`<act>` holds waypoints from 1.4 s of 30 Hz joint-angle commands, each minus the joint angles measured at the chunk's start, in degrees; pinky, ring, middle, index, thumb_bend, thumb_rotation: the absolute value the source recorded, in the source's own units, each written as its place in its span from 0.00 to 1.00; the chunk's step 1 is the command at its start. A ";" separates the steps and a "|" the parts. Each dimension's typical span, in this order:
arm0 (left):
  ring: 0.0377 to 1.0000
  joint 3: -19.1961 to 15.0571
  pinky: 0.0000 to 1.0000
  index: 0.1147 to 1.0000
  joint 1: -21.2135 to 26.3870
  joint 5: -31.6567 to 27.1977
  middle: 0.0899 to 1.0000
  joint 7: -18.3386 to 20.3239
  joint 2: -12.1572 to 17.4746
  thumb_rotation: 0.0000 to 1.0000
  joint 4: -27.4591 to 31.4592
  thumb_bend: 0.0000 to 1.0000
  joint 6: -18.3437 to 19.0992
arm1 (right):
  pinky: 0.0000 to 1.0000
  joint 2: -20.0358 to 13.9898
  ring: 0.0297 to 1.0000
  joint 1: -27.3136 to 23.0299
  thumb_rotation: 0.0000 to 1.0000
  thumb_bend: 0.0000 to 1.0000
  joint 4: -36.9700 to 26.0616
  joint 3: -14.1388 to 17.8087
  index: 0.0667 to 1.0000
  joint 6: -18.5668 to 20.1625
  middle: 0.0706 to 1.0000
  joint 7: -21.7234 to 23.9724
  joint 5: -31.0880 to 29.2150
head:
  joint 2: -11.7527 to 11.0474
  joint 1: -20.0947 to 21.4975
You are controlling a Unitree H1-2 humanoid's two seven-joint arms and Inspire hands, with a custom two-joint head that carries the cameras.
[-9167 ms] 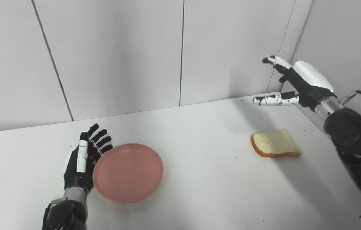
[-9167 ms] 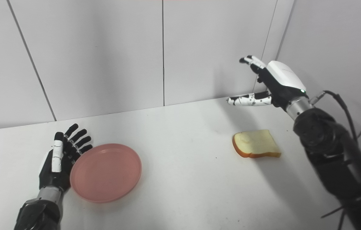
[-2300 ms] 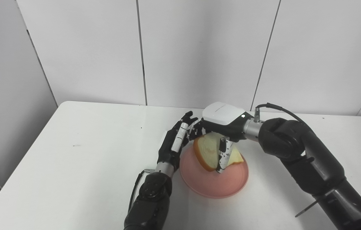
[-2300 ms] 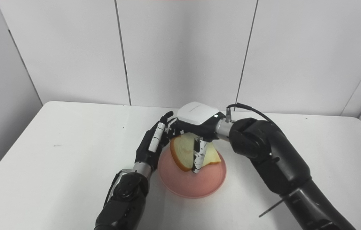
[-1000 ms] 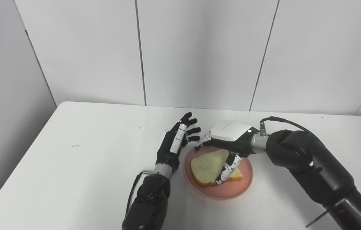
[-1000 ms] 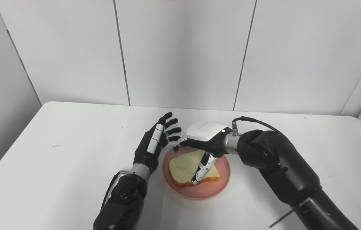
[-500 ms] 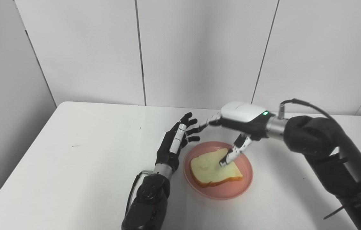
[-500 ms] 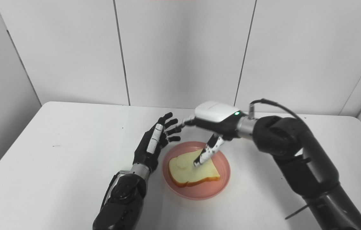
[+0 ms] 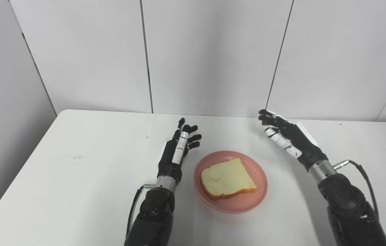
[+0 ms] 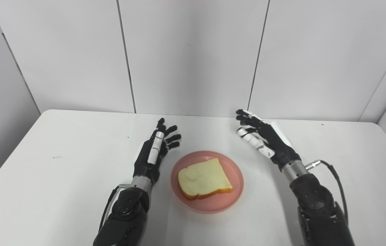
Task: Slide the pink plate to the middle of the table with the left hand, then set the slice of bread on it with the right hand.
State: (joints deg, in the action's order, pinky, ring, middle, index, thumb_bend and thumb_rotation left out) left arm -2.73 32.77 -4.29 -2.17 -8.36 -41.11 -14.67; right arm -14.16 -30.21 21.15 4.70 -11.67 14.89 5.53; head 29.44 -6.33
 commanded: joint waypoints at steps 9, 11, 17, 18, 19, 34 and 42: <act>1.00 -0.23 1.00 1.00 -4.35 1.62 1.00 -3.73 0.27 0.90 1.85 0.71 -1.42 | 0.90 7.80 0.88 2.71 1.00 0.91 2.79 2.26 0.93 -3.41 0.86 -9.02 -6.52 | -0.16 3.74; 1.00 0.08 1.00 1.00 -4.63 2.23 1.00 -3.99 0.58 0.92 2.62 0.70 -0.52 | 0.92 9.00 0.89 3.28 1.00 0.89 3.09 2.53 0.94 -3.57 0.87 -10.37 -7.03 | -0.20 3.92; 1.00 0.91 1.00 1.00 -5.47 2.70 1.00 -3.46 1.25 0.92 5.45 0.68 1.78 | 0.98 10.84 0.89 5.34 1.00 0.87 2.13 1.91 0.95 -1.76 0.88 -12.42 -7.60 | -0.09 4.82; 1.00 1.14 1.00 1.00 -5.58 2.84 1.00 -3.31 1.45 0.92 5.81 0.68 1.95 | 0.98 11.08 0.89 5.62 1.00 0.87 2.13 1.80 0.95 -1.95 0.88 -12.62 -7.71 | -0.11 5.04; 1.00 1.33 1.00 1.00 -5.65 2.95 1.00 -3.24 1.60 0.92 6.05 0.68 2.08 | 0.99 11.23 0.90 5.81 1.00 0.87 2.14 1.72 0.95 -2.11 0.89 -12.75 -7.82 | -0.11 5.04; 1.00 2.39 1.00 1.00 -5.61 3.77 1.00 -3.29 2.42 0.93 7.77 0.71 4.17 | 1.00 14.29 0.98 6.00 1.00 0.86 2.67 2.84 1.00 -2.71 0.98 -15.46 -11.59 | 0.13 6.13; 1.00 2.40 1.00 1.00 -5.79 3.45 1.00 -3.13 1.88 0.92 7.90 0.71 3.50 | 1.00 13.66 0.96 6.17 1.00 0.86 1.18 2.58 0.96 -0.44 0.96 -15.97 -11.40 | 0.51 6.03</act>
State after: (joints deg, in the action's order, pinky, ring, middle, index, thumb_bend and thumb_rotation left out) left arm -0.38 28.30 -1.03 -5.64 -6.78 -33.13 -10.94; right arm -0.53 -24.50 23.04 7.72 -12.43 -0.99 -5.97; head 29.88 -0.26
